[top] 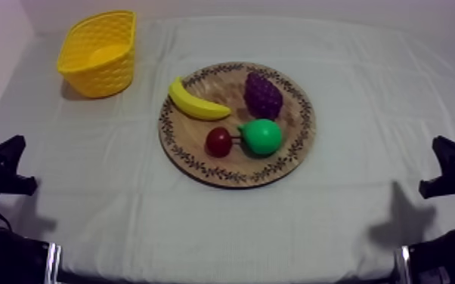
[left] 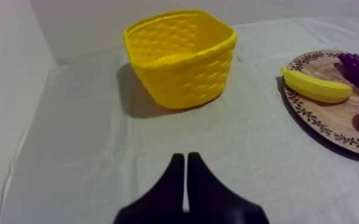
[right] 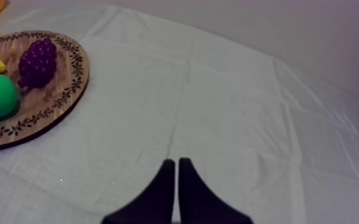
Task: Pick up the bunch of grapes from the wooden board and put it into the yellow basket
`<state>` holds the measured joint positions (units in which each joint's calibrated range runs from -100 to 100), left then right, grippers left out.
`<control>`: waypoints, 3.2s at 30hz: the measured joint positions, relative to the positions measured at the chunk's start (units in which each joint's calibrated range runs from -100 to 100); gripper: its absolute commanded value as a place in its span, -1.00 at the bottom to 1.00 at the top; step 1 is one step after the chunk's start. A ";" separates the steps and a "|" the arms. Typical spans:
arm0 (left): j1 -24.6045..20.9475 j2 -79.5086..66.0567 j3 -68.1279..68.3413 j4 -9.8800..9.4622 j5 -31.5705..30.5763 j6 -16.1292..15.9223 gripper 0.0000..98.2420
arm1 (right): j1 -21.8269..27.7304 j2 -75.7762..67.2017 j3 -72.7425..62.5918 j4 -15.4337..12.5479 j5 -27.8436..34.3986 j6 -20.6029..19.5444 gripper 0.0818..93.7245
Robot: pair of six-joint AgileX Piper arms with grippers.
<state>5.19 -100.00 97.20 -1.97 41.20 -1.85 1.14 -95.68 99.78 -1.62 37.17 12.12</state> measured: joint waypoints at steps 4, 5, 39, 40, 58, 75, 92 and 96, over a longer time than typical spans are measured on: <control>-1.02 0.00 1.91 -0.07 -2.30 1.06 -1.00 | 0.00 0.00 0.00 0.00 0.00 0.00 -0.99; -1.11 0.00 2.35 -0.12 -4.65 1.85 -1.00 | 0.00 0.00 0.00 0.00 0.00 0.00 -0.99; -0.98 9.49 -4.99 -0.03 -12.03 6.45 -1.00 | 0.00 0.00 0.00 0.00 0.01 0.03 -0.99; -0.98 10.40 -6.06 -0.03 -12.25 6.46 -1.00 | 0.00 0.00 0.00 0.00 0.01 0.03 -0.99; 0.51 28.86 -26.15 0.14 -14.54 6.39 -1.00 | 0.00 0.00 0.00 0.00 0.01 0.03 -0.99; 7.60 43.25 -42.34 -0.11 -12.43 4.33 -1.00 | 0.00 0.00 0.00 0.00 0.01 0.06 -0.99; 15.50 56.73 -49.36 -3.36 -10.94 6.19 -1.00 | 0.00 0.00 0.00 0.00 0.01 0.06 -0.99; 16.05 60.77 -52.45 -3.52 -11.04 5.90 -1.00 | 0.00 0.00 0.00 0.00 0.01 0.06 -0.99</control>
<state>21.23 -39.23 44.75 -5.49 30.17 4.05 1.14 -95.68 99.78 -1.62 37.19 12.18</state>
